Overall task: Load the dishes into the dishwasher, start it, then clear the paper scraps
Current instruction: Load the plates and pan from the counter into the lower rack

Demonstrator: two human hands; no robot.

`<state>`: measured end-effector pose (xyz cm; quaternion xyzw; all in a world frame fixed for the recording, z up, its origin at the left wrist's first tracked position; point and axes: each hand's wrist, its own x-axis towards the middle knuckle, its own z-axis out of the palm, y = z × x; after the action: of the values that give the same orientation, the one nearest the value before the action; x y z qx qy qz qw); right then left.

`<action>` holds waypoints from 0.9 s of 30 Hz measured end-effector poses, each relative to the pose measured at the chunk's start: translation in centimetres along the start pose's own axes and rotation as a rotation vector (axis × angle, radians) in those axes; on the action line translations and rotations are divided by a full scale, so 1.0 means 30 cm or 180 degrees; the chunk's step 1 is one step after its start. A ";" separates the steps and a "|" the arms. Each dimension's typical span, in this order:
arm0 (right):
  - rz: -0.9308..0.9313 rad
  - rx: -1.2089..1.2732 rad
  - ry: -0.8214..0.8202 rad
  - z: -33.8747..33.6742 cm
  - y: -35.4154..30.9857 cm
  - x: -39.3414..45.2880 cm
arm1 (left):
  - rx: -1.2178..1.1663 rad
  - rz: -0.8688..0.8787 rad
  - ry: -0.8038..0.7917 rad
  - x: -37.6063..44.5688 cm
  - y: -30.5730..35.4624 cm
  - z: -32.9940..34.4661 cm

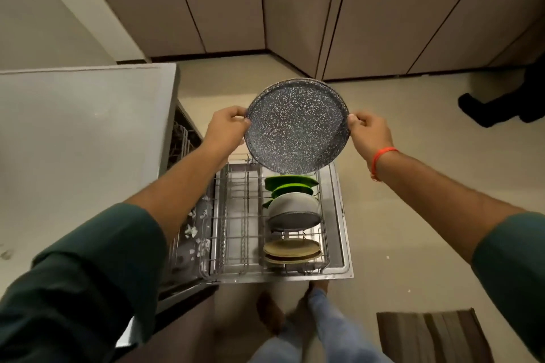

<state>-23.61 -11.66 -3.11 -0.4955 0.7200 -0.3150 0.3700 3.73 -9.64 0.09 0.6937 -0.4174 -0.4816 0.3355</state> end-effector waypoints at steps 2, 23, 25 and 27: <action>0.0081 0.0106 -0.0086 0.012 0.044 0.052 | 0.0048 -0.0118 0.0116 0.030 -0.015 0.038; -0.0112 -0.0366 -0.0302 0.234 0.281 0.551 | 0.0307 -0.0133 0.0770 0.565 -0.229 0.303; -0.0012 -0.0467 -0.0324 0.283 0.332 0.568 | 0.0283 -0.0206 0.0690 0.608 -0.298 0.317; 0.0039 -0.0583 -0.0319 0.339 0.385 0.592 | 0.0287 -0.0303 0.0642 0.654 -0.366 0.325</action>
<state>-24.74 -25.77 -21.86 -0.5379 0.7294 -0.2205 0.3605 0.99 -23.28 -20.09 0.7721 -0.3693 -0.4056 0.3210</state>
